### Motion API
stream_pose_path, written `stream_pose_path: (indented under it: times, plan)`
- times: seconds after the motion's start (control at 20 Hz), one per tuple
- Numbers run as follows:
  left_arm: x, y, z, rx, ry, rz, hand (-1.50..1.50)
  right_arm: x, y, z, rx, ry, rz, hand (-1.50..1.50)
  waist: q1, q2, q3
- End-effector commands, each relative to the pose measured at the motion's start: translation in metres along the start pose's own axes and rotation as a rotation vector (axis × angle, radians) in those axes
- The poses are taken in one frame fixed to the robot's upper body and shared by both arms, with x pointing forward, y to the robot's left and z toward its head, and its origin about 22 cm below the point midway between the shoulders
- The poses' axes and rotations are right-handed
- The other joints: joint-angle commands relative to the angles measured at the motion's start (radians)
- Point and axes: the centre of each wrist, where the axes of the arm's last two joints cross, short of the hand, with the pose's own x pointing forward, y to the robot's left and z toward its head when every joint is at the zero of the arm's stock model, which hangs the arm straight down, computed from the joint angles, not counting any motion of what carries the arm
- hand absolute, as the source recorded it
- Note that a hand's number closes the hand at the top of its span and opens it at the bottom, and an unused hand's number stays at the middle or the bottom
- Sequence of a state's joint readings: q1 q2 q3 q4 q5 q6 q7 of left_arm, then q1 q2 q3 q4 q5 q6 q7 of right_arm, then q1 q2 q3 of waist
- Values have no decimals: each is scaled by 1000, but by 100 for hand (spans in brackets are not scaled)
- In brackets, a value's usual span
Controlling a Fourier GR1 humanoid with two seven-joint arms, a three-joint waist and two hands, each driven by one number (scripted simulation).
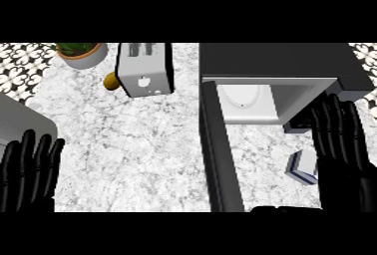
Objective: Pick up the milk, place it into the microwave and close the microwave
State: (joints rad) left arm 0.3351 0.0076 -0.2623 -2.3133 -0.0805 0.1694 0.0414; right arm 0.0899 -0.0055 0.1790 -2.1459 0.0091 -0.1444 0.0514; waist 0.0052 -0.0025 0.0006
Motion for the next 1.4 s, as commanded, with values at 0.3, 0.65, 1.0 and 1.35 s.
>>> stream_pose_path:
  times: [0.3,0.65,1.0,1.35]
  plan:
    - [9,3,42,3,25,20,-150,-13,-10,4,-155,-3,125,-150,9,0,-1]
    - [12,20,36,2,11,12,-150,-42,-27,23,-213,40,153,-150,-3,2,0]
    - [-1,30,69,-1,4,16,-150,-76,-39,27,-273,119,169,-150,6,0,-1]
    - [3,22,74,3,1,24,-150,-87,-99,40,-349,156,194,-150,2,0,0]
